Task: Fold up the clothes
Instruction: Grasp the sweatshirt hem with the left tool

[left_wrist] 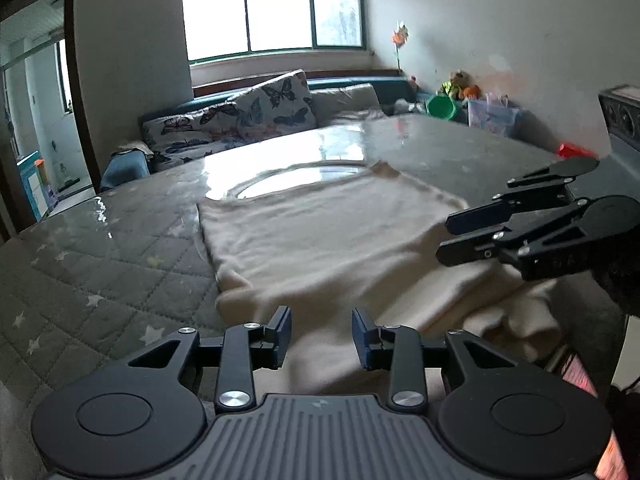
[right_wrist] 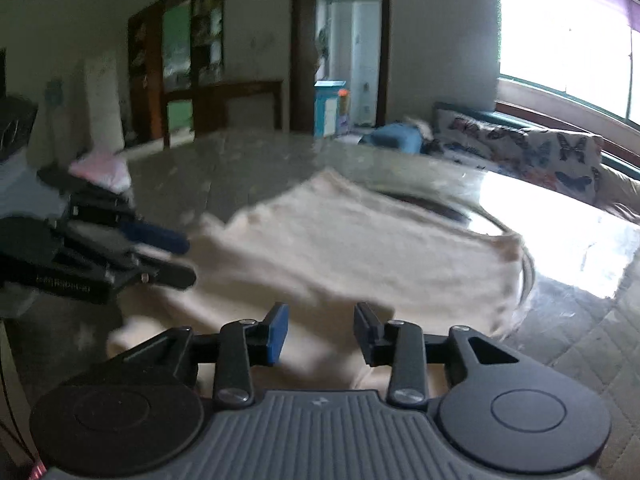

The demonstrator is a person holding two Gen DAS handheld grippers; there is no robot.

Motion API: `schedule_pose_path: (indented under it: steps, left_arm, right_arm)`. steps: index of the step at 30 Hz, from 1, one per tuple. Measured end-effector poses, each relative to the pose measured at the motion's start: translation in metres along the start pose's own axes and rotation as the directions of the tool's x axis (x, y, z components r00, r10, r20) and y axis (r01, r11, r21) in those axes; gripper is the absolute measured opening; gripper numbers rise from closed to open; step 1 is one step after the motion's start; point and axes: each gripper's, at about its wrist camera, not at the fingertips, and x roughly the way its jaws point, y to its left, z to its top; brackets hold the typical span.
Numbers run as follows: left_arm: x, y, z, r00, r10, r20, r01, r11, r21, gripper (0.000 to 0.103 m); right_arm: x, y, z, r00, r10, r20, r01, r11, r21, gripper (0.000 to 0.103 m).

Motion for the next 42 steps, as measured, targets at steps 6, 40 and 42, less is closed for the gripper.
schedule_pose_path:
  steps: [6,40,42]
  left_arm:
    - [-0.015,0.001,-0.005,1.000,0.011,0.014,-0.012,1.000,0.023,0.040]
    - [-0.018,-0.045,-0.027,0.993,-0.079,0.090,0.032,0.897,0.441,0.010]
    - [-0.017,-0.042,-0.020,0.992,-0.076,0.102,0.026,0.906,0.422,0.009]
  right_arm:
    - [-0.017,-0.003,-0.007,1.000,-0.015,0.002,0.015,0.999,-0.031,0.039]
    - [-0.081,-0.018,-0.026,0.998,-0.027,-0.056,0.023,0.997,-0.078,0.074]
    - [-0.084,-0.013,-0.029,0.998,-0.023,-0.064,0.015,0.992,-0.124,0.074]
